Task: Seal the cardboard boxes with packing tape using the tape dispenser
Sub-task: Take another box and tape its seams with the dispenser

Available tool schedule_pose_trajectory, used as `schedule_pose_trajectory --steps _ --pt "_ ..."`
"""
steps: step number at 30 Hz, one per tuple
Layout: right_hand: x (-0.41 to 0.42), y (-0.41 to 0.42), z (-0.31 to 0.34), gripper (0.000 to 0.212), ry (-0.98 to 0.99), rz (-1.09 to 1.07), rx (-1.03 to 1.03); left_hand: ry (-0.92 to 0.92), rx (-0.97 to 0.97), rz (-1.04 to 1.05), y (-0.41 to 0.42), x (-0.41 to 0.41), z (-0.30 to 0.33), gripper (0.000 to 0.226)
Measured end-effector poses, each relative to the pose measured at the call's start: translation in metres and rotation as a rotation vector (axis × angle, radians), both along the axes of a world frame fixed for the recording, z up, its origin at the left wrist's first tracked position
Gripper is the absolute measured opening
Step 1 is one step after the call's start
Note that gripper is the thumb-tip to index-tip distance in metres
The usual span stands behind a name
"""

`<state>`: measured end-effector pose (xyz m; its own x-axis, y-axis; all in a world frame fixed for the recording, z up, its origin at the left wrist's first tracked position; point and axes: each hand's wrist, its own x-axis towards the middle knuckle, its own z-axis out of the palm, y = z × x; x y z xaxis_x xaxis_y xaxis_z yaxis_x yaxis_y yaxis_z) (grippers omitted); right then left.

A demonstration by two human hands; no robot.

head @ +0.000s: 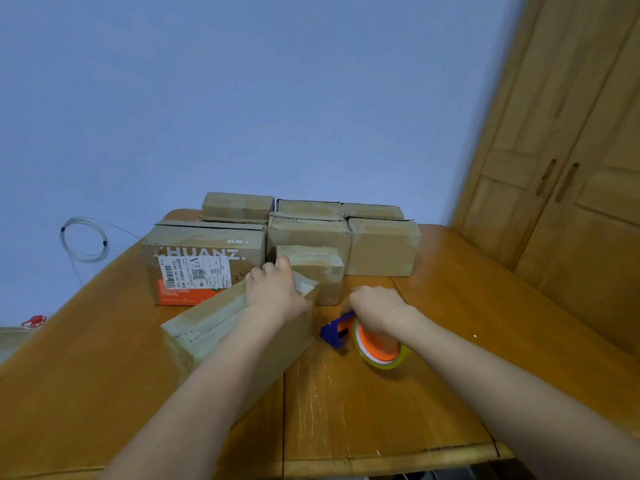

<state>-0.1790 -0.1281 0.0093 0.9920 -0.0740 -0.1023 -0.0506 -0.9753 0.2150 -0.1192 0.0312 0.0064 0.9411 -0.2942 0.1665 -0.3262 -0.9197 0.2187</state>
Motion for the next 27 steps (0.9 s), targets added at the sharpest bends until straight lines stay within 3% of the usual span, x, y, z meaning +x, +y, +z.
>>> schedule_pose_trajectory --steps 7,12,18,21,27 --pt "-0.011 -0.035 -0.016 0.070 -0.190 -0.013 0.229 0.018 0.030 -0.051 0.003 0.002 0.000 0.103" --pt "-0.012 -0.047 -0.033 0.073 -0.356 -0.027 0.382 0.052 0.075 -0.238 0.026 0.005 0.006 0.108" --pt "-0.018 -0.044 -0.053 0.075 -0.384 0.045 0.438 0.152 0.127 -0.479 0.060 0.013 0.015 0.107" --pt "-0.018 -0.044 -0.060 0.076 -0.398 0.067 0.492 0.132 0.153 -0.471 0.067 0.009 0.009 0.110" --pt "-0.013 -0.052 -0.061 0.080 -0.351 0.102 0.805 -0.038 0.216 -0.373 0.064 0.002 -0.007 0.123"
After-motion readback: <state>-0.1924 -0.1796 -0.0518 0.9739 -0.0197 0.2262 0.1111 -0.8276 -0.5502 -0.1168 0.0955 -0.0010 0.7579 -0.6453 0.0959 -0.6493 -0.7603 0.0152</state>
